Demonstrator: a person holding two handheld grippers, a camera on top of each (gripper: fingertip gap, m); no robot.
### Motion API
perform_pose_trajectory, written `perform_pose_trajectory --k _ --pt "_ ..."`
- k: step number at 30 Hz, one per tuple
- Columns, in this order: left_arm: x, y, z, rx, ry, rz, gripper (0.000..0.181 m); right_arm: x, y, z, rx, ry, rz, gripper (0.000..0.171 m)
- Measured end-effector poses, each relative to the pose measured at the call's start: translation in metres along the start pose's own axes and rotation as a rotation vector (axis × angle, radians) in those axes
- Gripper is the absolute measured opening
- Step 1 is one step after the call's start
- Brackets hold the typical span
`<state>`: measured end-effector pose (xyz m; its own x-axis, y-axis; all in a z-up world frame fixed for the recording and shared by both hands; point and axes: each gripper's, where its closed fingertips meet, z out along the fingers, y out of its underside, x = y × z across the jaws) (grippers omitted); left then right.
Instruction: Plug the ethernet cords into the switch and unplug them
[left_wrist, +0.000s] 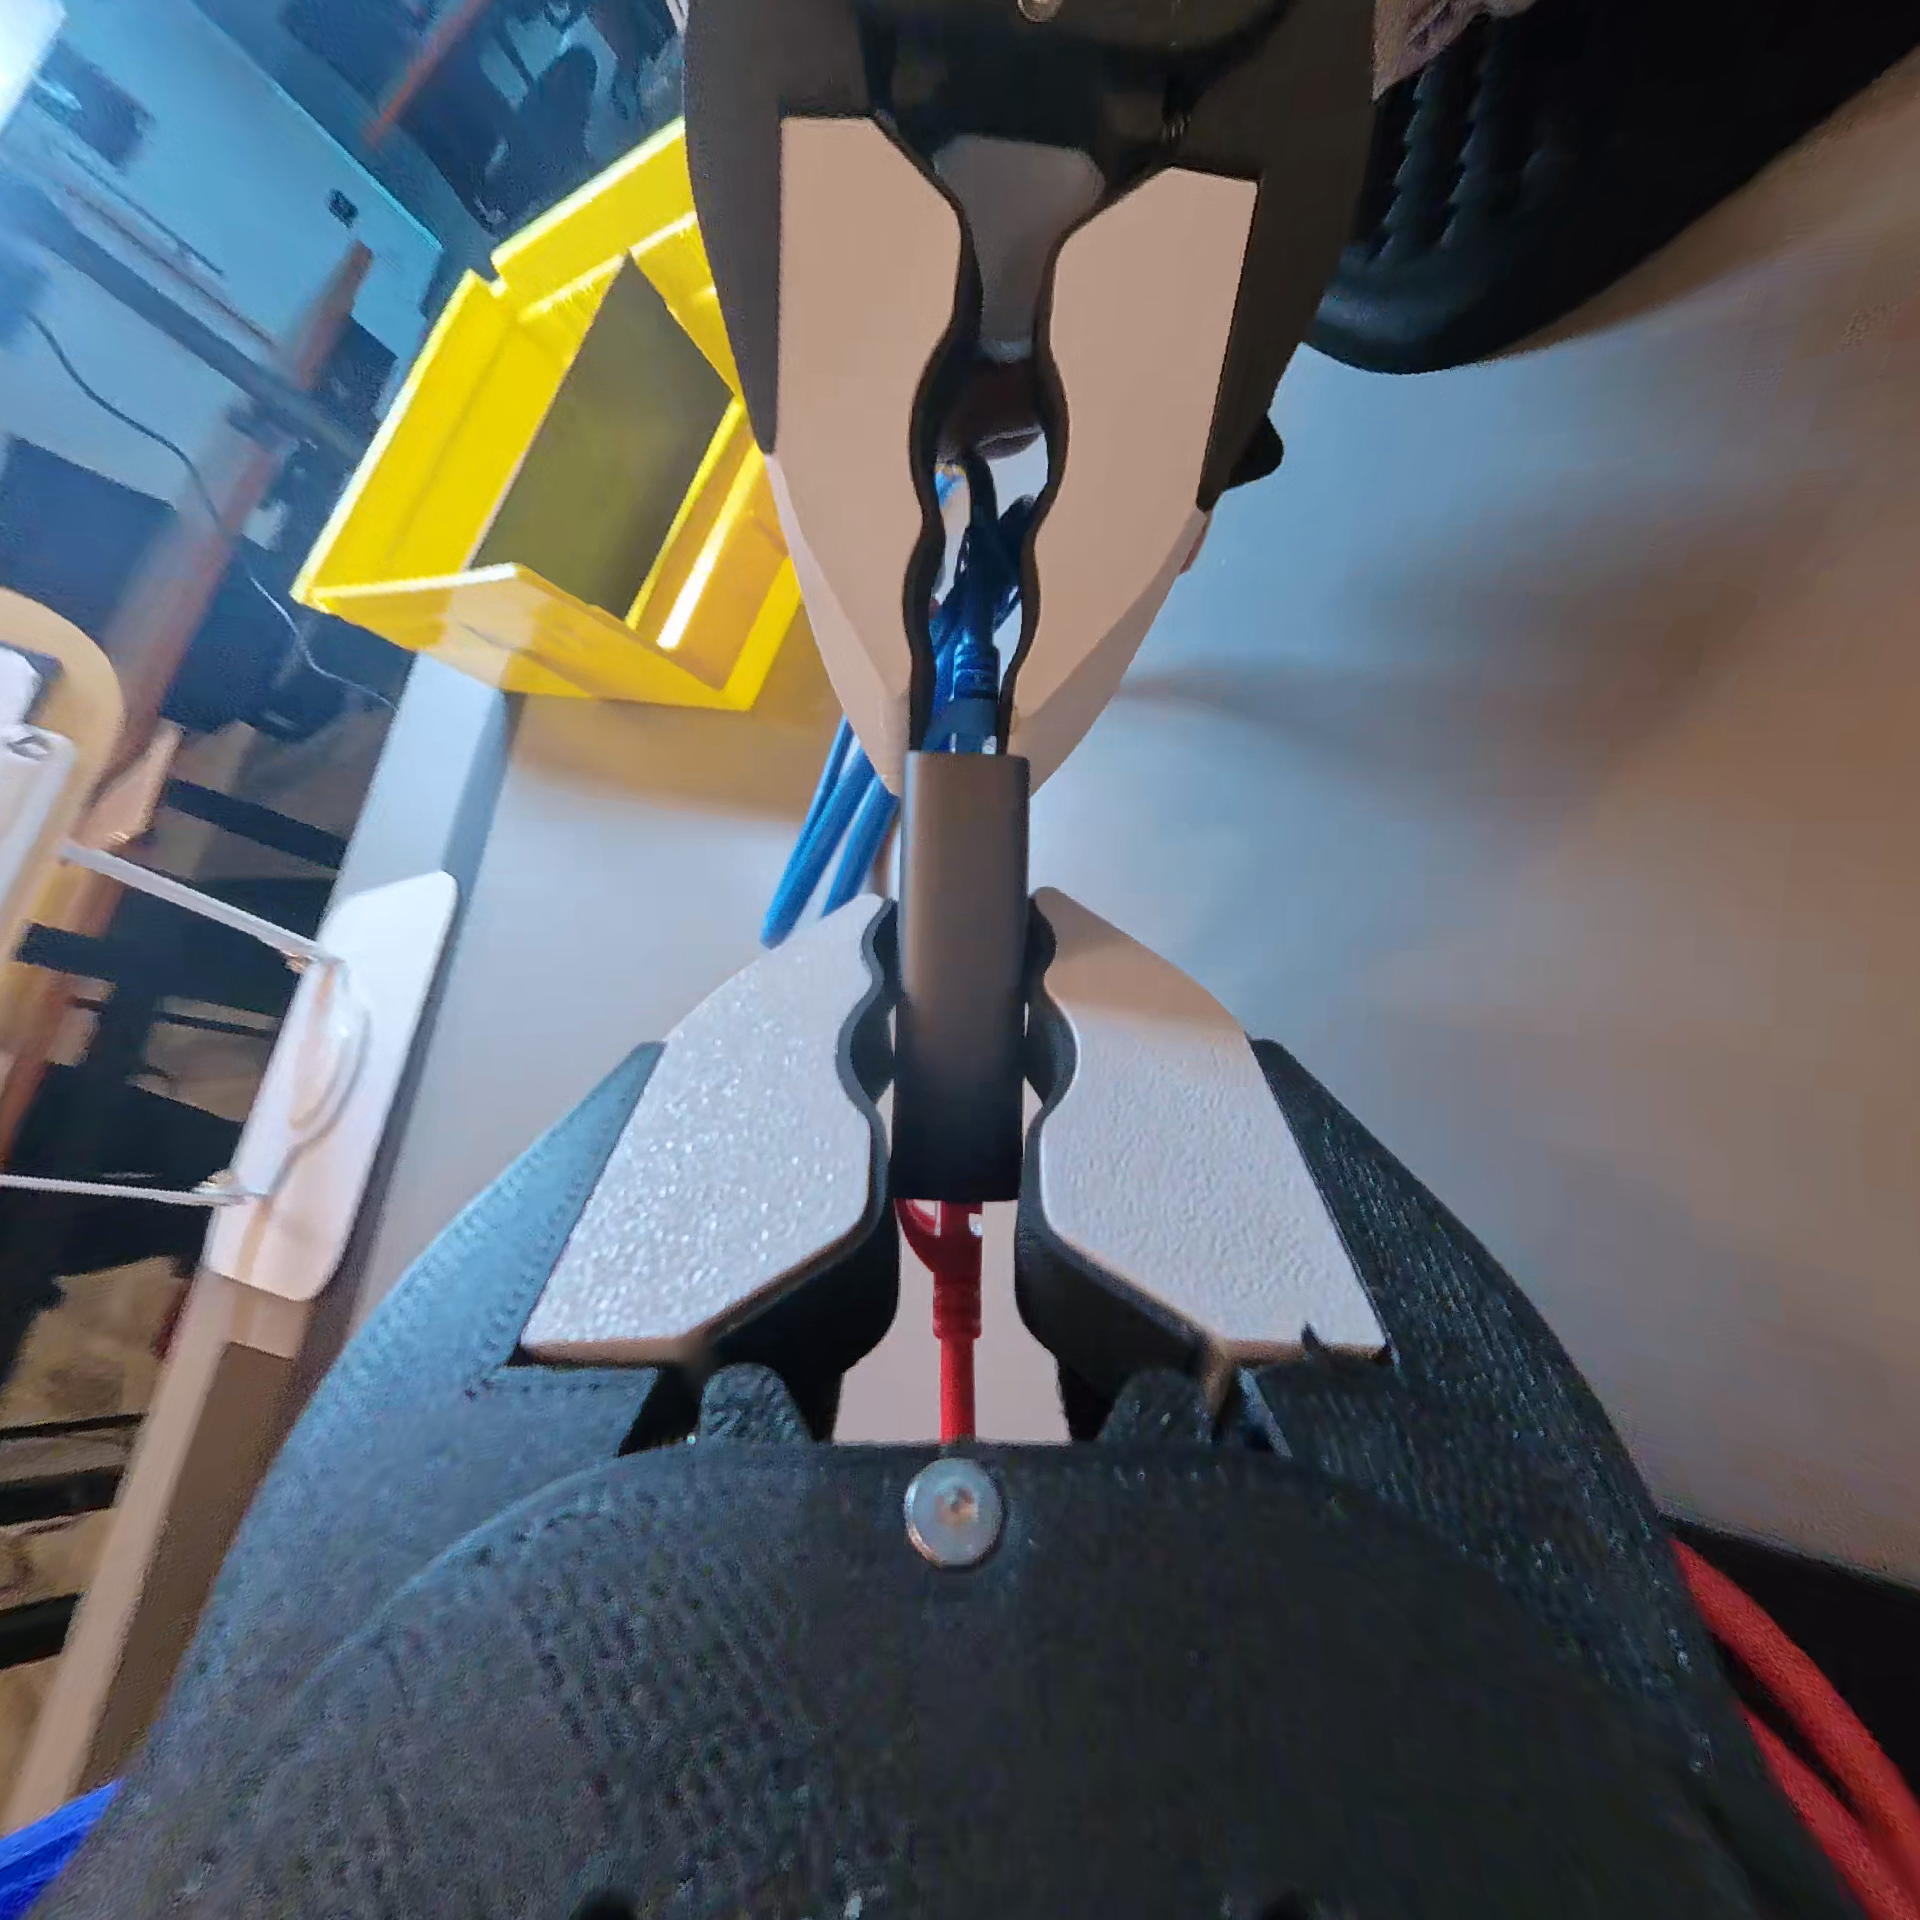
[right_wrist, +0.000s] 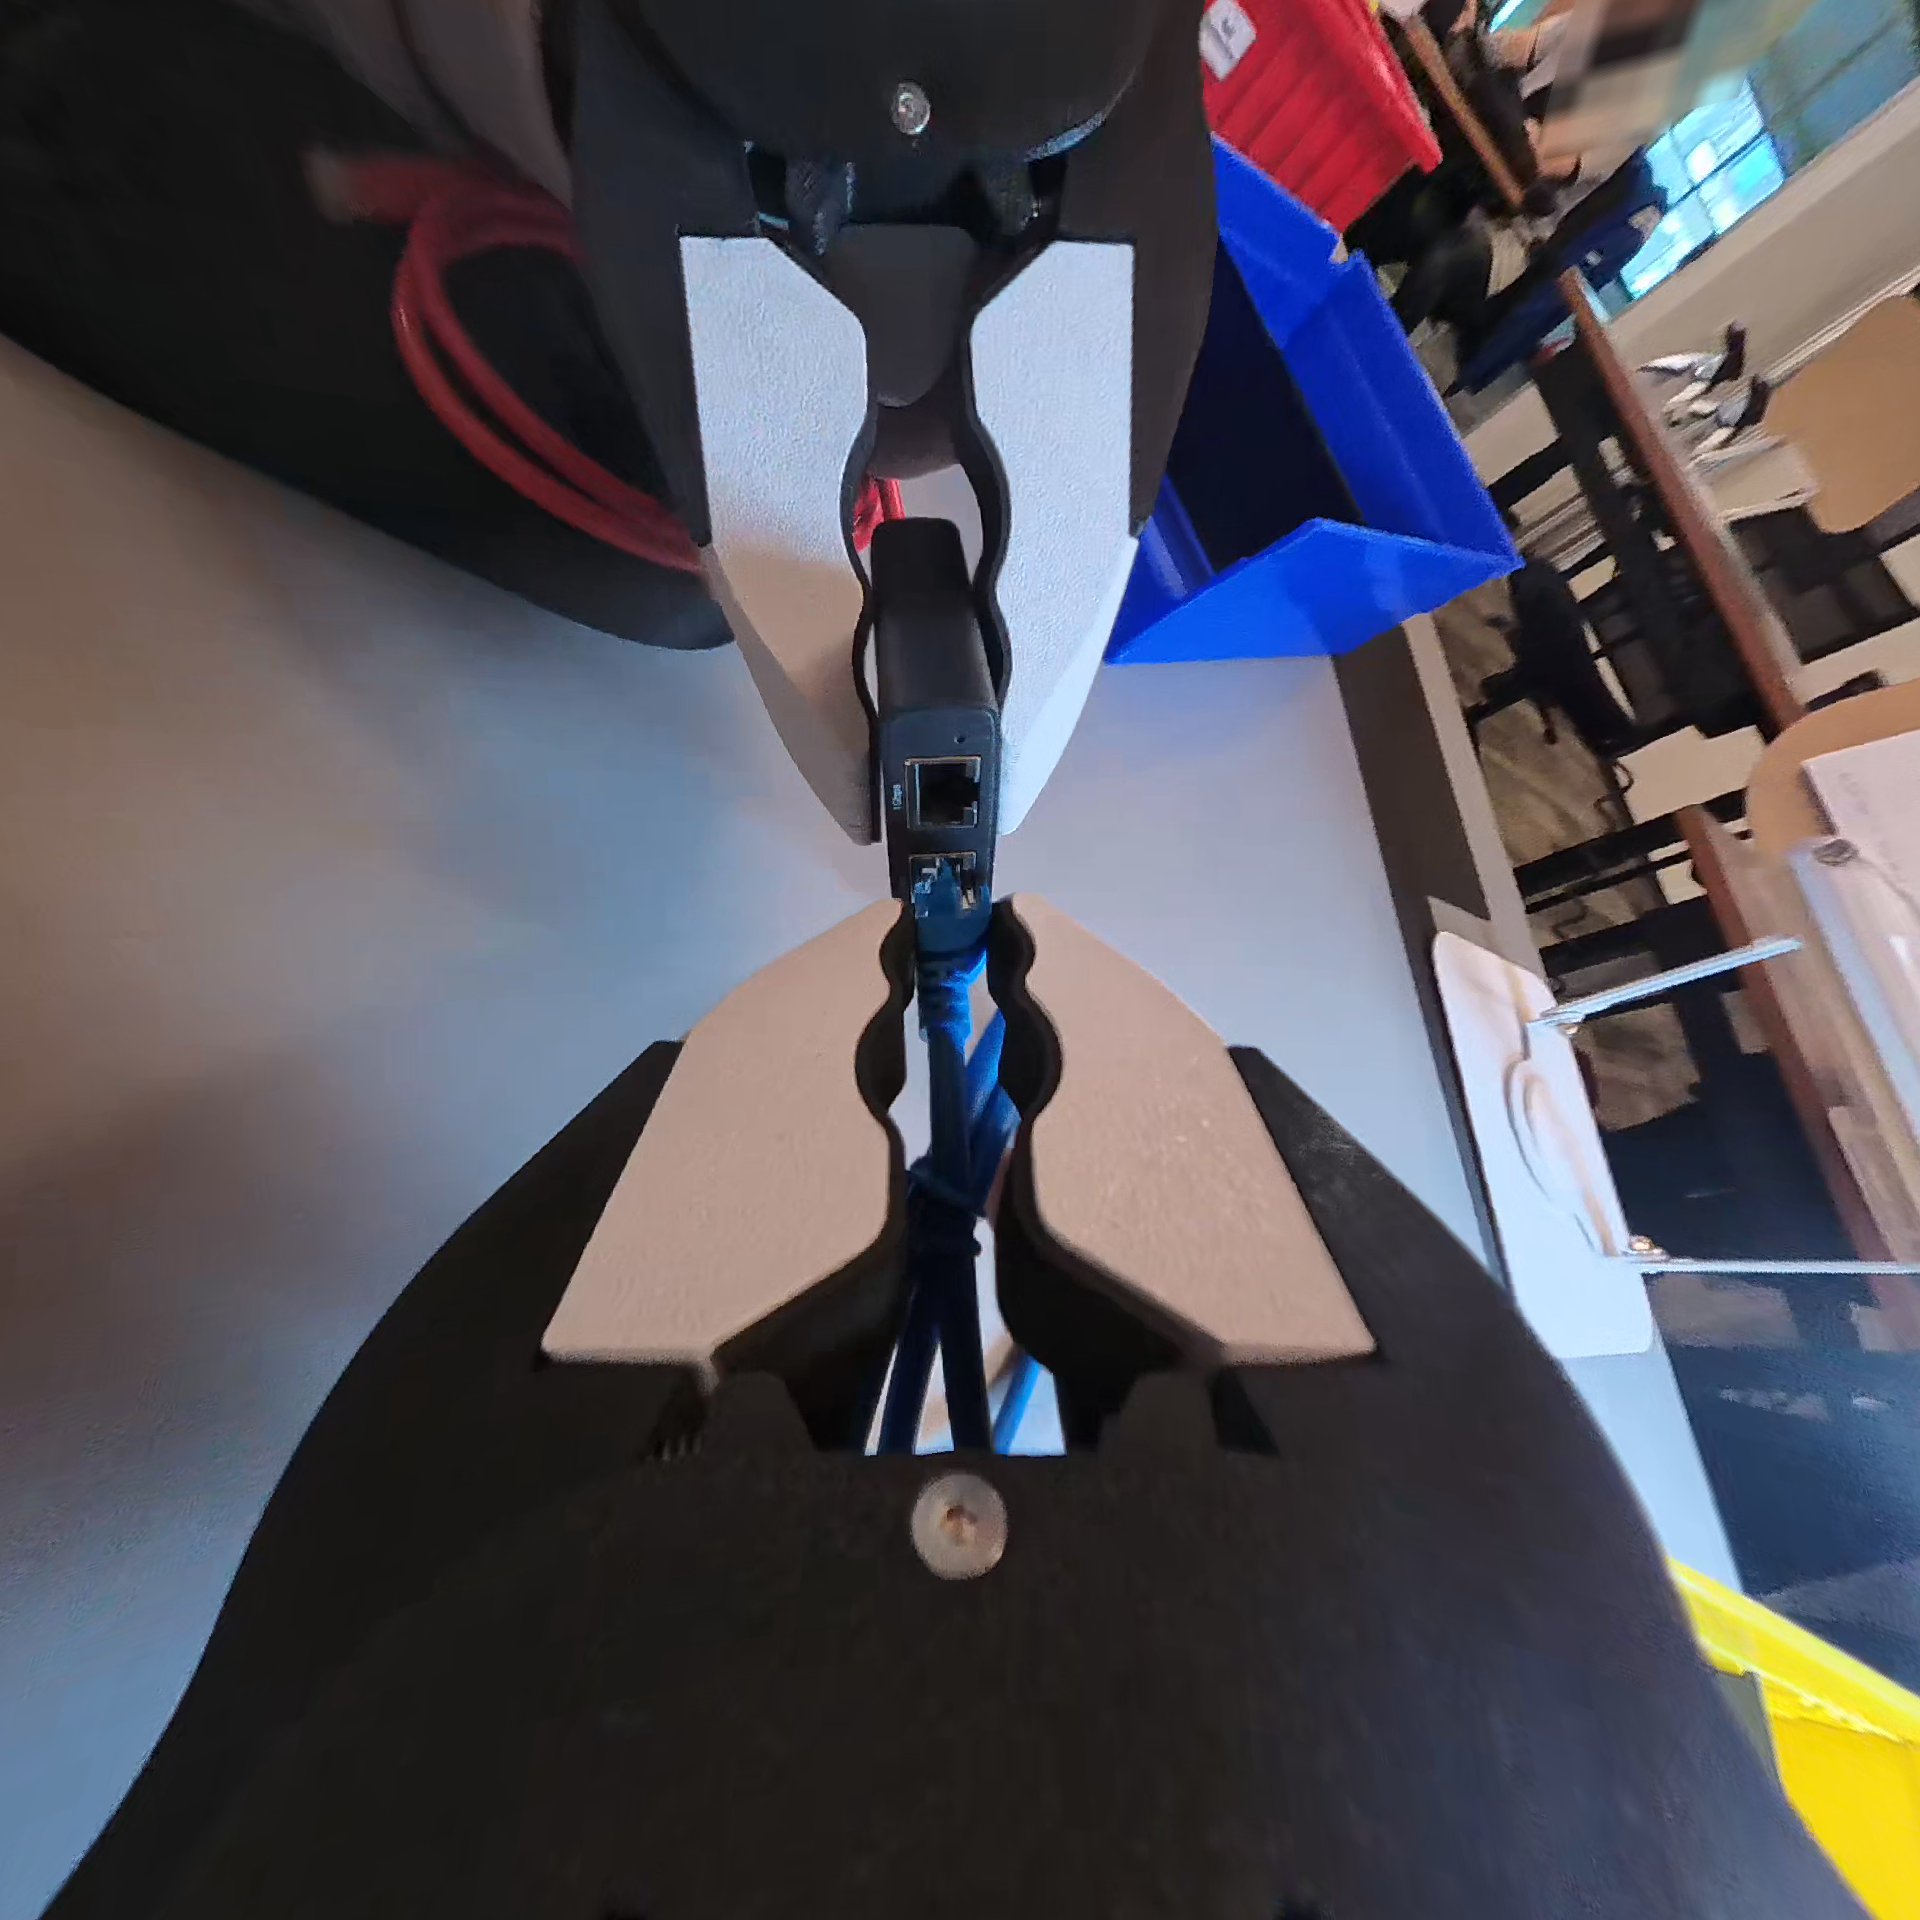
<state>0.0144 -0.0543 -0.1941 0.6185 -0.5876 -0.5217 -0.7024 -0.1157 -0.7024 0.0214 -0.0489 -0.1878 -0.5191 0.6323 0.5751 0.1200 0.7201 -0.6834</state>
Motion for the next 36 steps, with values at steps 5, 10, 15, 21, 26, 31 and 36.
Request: perform_pose_trajectory --k 5,10,15,21,26,31,36 --pt "0.003 0.0 -0.003 -0.105 0.034 0.189 0.022 -0.005 -0.003 -0.002 -0.067 -0.009 -0.201 0.013" --pt "0.019 0.01 0.003 -0.17 0.142 0.254 0.022 -0.028 0.0 -0.004 -0.136 -0.232 -0.281 0.013" --pt "0.027 0.005 0.008 -0.064 0.192 0.141 0.023 -0.033 0.0 -0.013 -0.1 -0.368 -0.121 0.011" --pt "-0.008 0.064 -0.01 -0.226 0.072 0.014 0.022 -0.035 -0.002 -0.042 -0.014 -0.4 0.037 0.012" --pt "-0.026 0.037 -0.03 -0.122 0.006 -0.073 0.022 0.042 0.004 -0.084 -0.016 -0.132 0.168 0.013" --pt "-0.047 0.045 -0.034 -0.042 -0.086 -0.183 0.022 0.142 -0.007 -0.144 0.041 0.13 0.246 0.014" --pt "-0.048 0.049 -0.033 -0.047 -0.167 -0.127 0.022 0.205 0.065 -0.152 -0.281 0.36 0.09 0.014"
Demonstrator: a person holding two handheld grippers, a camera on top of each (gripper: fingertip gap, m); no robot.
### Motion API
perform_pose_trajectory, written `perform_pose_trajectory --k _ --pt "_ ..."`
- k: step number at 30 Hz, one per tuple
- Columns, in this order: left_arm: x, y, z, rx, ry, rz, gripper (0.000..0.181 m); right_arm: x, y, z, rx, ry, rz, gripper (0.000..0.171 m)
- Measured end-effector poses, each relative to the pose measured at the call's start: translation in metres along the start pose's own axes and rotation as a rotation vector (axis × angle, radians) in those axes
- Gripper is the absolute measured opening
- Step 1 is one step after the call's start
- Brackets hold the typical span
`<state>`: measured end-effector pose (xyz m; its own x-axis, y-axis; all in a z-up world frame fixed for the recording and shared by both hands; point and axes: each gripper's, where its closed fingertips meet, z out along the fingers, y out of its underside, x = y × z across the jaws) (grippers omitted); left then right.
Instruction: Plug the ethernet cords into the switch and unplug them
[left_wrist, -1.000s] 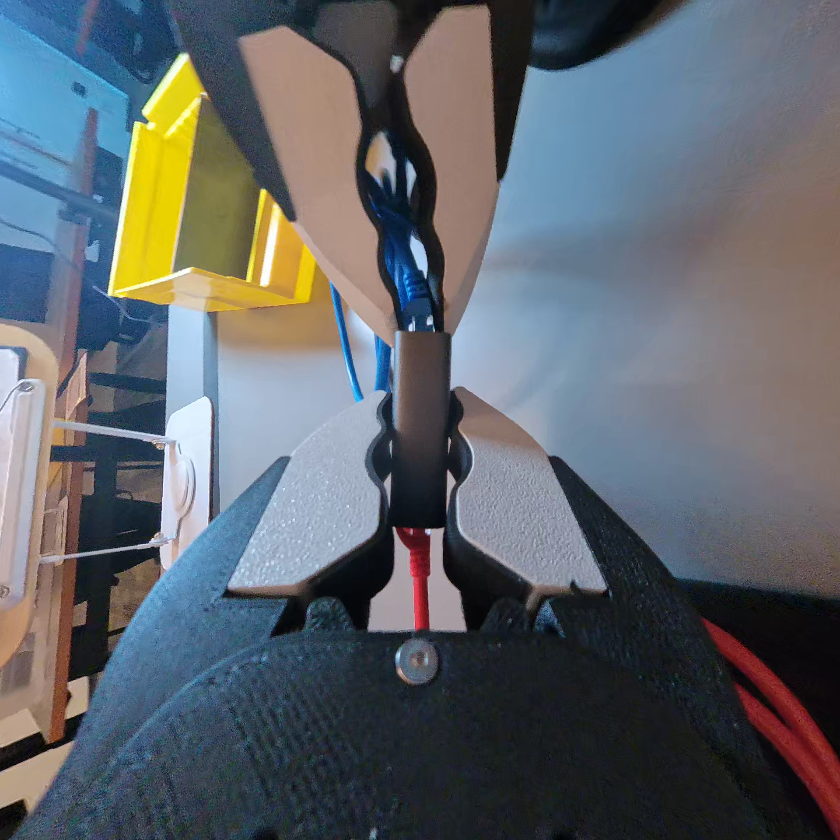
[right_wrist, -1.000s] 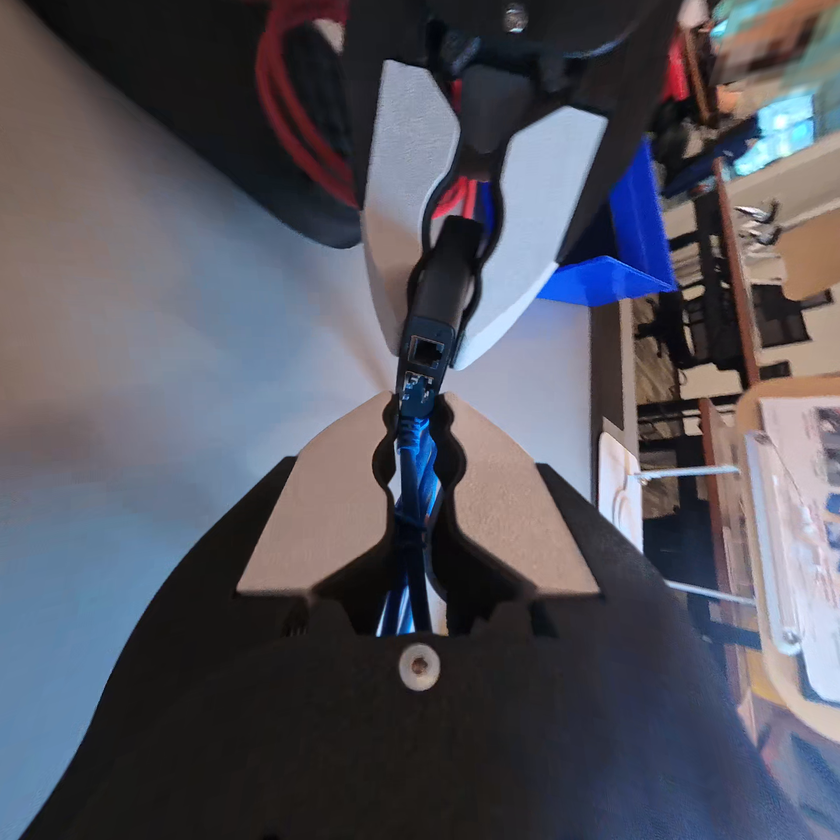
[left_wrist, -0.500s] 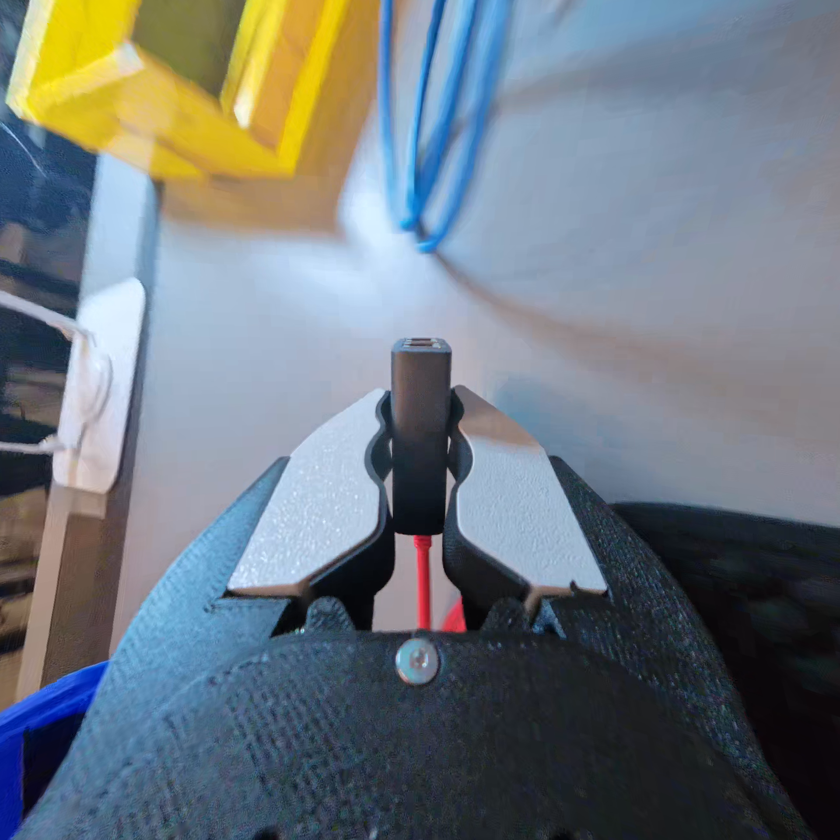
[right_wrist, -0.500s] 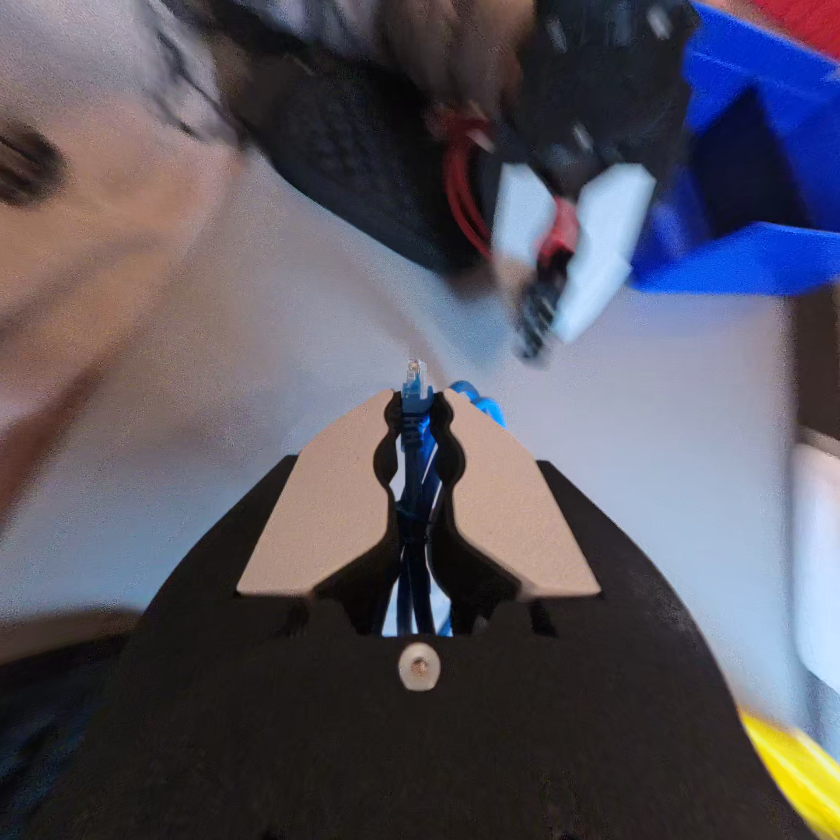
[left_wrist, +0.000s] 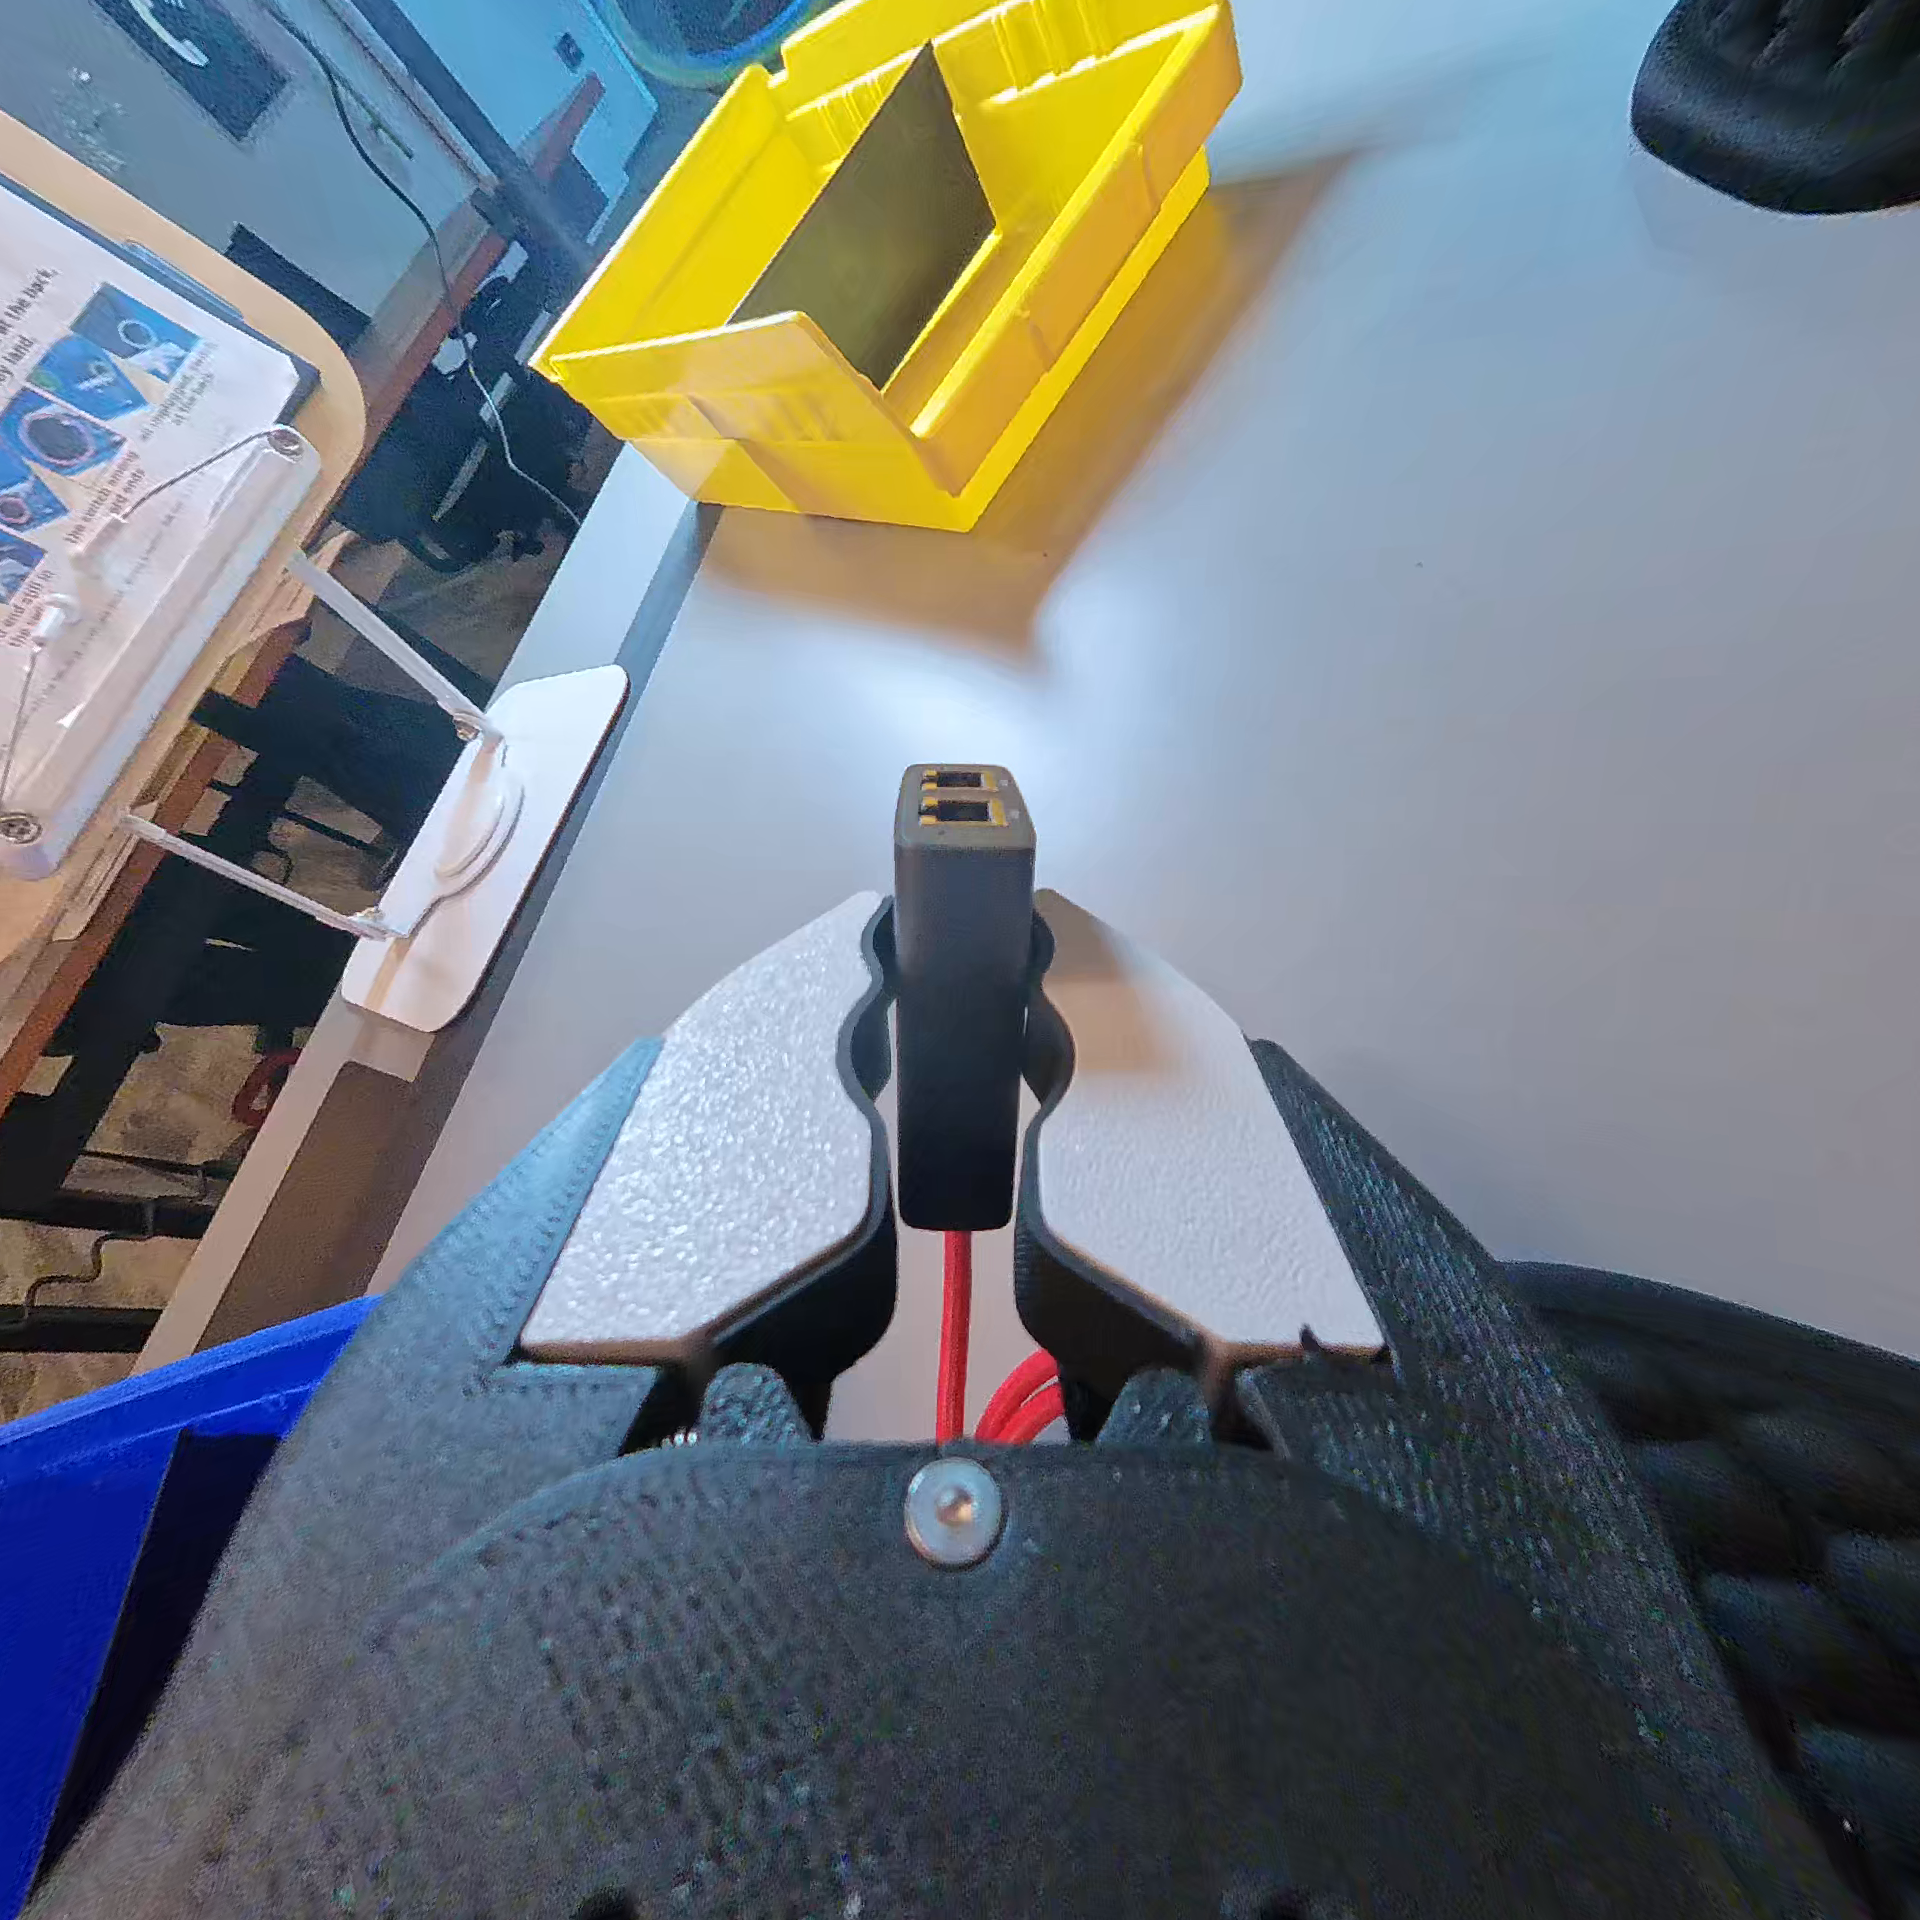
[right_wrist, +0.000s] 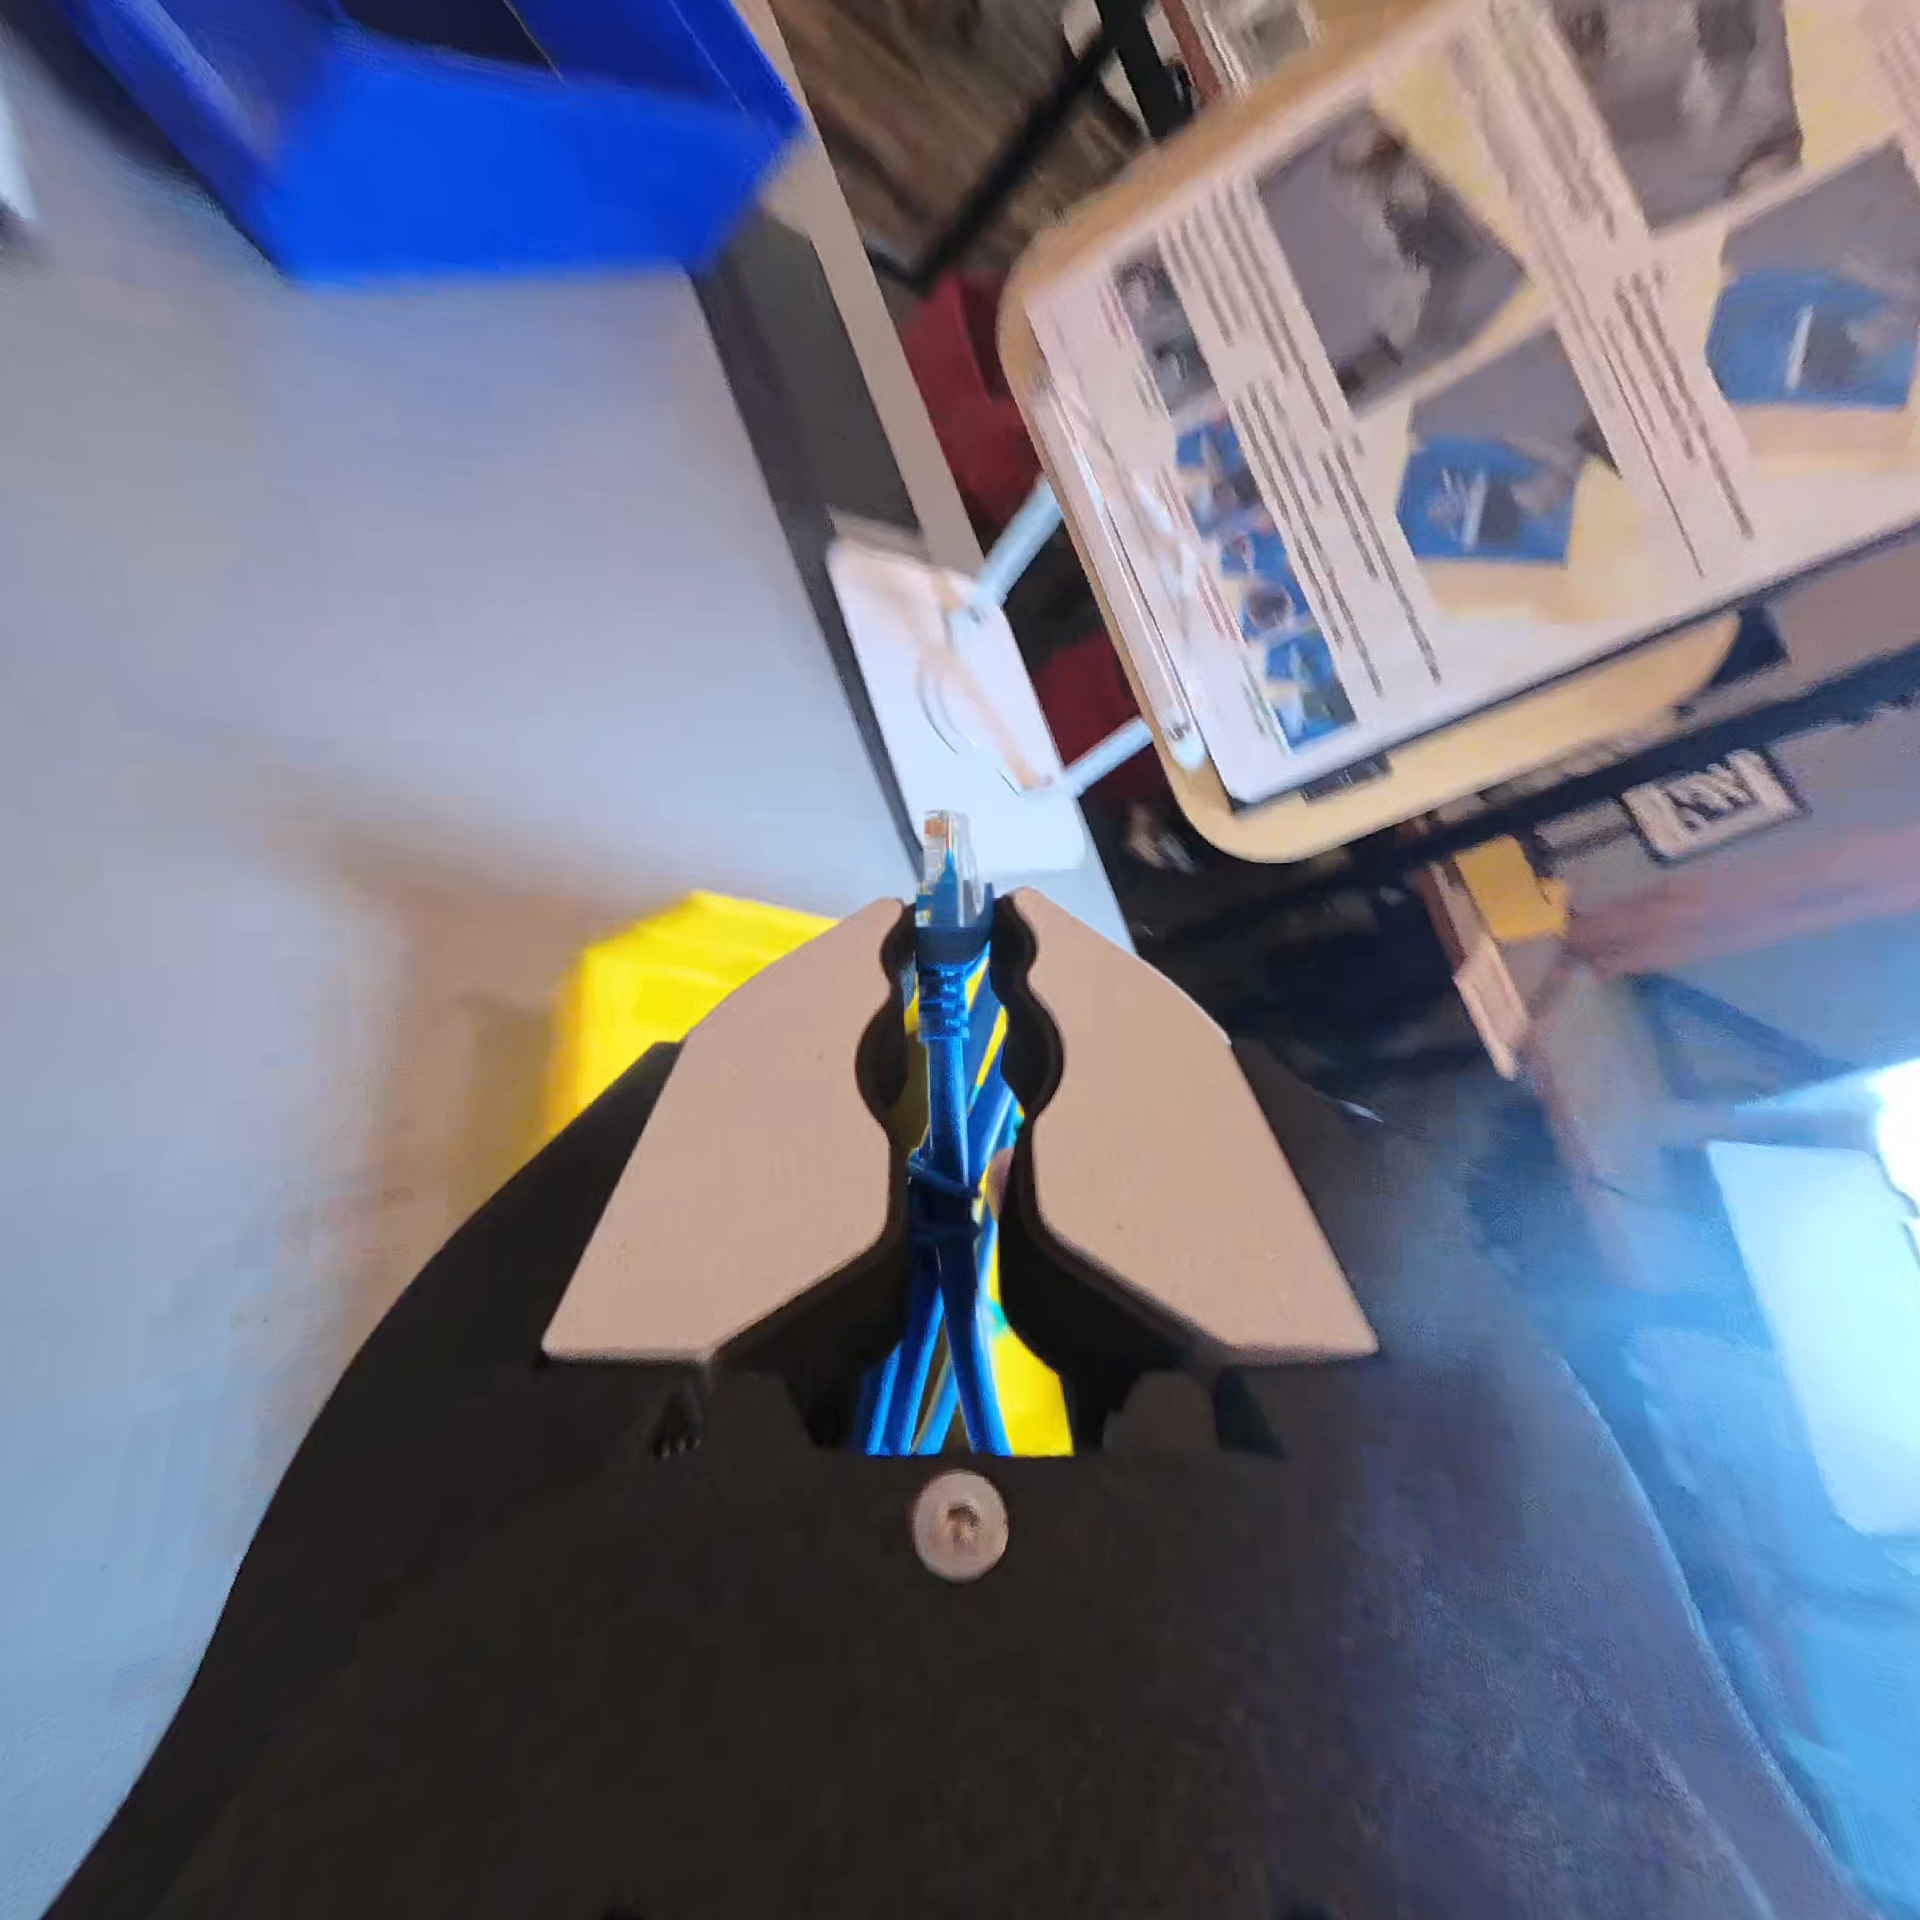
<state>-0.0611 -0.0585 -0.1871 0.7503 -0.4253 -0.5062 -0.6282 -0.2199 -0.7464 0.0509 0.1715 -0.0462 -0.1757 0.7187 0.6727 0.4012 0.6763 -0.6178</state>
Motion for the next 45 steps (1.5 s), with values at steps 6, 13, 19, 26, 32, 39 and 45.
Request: perform_pose_trajectory --k 6,13,19,26,32,39,45 --pt "0.003 0.007 0.003 -0.003 -0.017 0.008 0.022 -0.051 0.111 0.073 -0.344 0.068 -0.185 0.014" --pt "0.006 0.012 0.006 -0.006 0.005 -0.012 0.022 -0.064 0.11 0.071 -0.293 0.091 -0.095 0.014" --pt "0.008 0.012 0.008 -0.001 0.011 -0.023 0.022 -0.089 0.098 0.06 -0.243 0.087 -0.154 0.014" --pt "0.01 0.019 0.015 -0.015 0.032 -0.047 0.022 -0.096 0.101 0.057 -0.197 0.098 -0.107 0.015" --pt "0.01 0.02 0.017 -0.02 0.035 -0.055 0.022 -0.1 0.09 0.055 -0.158 0.013 0.007 0.017" --pt "0.012 0.021 0.018 -0.021 0.052 -0.061 0.022 0.022 0.065 0.021 -0.039 -0.048 0.546 0.03" --pt "0.014 0.021 0.017 -0.024 0.049 -0.051 0.022 0.069 0.223 0.079 -0.69 -0.057 0.645 0.04"
